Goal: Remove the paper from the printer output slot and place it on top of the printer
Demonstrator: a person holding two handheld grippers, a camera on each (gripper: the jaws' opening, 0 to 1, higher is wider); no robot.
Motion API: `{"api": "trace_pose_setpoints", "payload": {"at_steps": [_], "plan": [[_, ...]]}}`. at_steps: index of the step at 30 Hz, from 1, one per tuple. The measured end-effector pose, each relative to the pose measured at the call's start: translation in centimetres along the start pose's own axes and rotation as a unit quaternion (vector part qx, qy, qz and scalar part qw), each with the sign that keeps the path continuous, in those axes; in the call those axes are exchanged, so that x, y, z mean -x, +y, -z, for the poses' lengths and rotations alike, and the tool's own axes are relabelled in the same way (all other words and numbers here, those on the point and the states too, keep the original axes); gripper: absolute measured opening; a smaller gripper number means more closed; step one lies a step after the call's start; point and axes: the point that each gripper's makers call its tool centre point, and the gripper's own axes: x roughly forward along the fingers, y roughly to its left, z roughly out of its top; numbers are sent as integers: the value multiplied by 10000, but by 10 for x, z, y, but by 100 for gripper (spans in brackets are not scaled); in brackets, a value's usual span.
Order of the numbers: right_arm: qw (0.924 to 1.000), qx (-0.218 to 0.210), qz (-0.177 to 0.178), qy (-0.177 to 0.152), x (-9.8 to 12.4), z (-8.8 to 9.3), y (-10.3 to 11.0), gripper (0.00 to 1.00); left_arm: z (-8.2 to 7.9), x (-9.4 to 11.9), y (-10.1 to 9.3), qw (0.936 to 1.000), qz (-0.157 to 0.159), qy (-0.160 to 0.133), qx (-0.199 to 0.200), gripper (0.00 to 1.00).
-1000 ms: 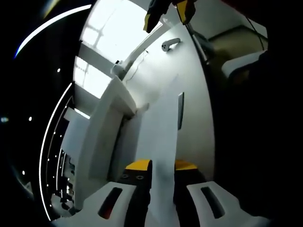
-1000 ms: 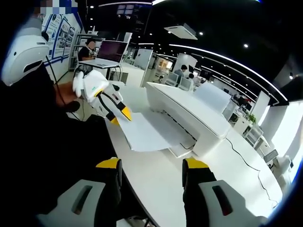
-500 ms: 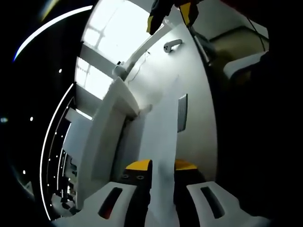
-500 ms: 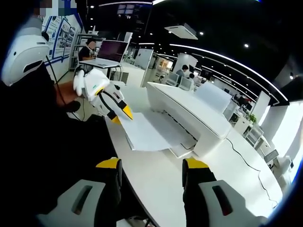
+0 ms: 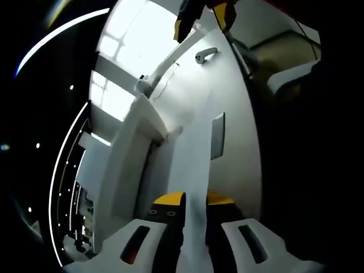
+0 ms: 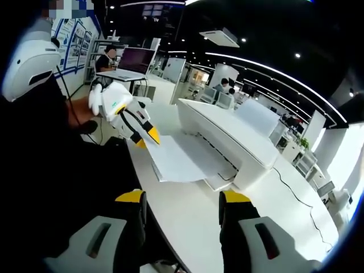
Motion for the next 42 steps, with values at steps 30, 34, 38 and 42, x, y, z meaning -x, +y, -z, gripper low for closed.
{"api": "trace_pose_setpoints", "payload": {"at_steps": [30, 34, 38, 42], "plan": [[10000, -21, -36, -39, -1, 0, -2, 46, 2, -2, -3, 10000, 51, 43, -40, 10], [10000, -26, -34, -40, -2, 0, -2, 46, 4, -1, -1, 10000, 24, 41, 1, 9], [10000, -27, -42, -47, -3, -1, -1, 46, 6, -1, 0, 10000, 8, 48, 10, 6], [10000, -10, -51, -62, -3, -3, -1, 46, 6, -1, 0, 10000, 1, 37, 13, 6]]}}
